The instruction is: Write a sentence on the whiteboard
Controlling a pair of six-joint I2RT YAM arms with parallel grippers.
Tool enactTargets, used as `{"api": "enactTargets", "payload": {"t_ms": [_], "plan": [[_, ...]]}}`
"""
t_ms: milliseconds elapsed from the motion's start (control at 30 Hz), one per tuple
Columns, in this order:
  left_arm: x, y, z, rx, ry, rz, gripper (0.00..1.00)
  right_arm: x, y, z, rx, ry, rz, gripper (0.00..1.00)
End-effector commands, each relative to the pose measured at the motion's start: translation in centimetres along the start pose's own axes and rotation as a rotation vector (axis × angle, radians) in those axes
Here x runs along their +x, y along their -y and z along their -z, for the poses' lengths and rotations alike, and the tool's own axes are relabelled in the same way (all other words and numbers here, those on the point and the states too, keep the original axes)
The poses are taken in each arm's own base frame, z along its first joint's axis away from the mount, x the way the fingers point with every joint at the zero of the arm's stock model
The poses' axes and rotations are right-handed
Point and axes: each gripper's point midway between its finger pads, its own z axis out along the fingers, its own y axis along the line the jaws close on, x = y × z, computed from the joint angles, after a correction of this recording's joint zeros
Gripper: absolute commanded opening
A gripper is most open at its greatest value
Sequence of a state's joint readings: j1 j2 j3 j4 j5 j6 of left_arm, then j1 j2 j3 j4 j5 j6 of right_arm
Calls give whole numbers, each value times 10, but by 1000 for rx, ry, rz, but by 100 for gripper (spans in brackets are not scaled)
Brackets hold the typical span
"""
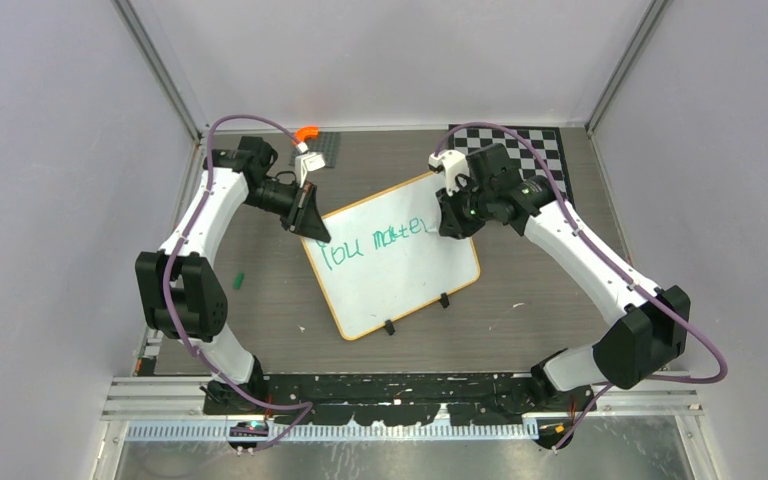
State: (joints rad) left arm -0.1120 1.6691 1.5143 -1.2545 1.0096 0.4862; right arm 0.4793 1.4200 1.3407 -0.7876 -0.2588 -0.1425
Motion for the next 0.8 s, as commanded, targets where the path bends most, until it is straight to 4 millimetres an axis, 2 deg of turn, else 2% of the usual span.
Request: {"api": "enactTargets", "payload": {"t_ms": [0, 267, 767], "plan": [[3, -3, 3, -49, -19, -16, 0, -10, -1, 7, 2, 56, 6, 0], [2, -3, 4, -51, -19, -17, 0, -30, 0, 11, 3, 97, 5, 0], [2, -5, 4, -55, -21, -15, 0, -41, 19, 12, 69, 108, 11, 0]]}}
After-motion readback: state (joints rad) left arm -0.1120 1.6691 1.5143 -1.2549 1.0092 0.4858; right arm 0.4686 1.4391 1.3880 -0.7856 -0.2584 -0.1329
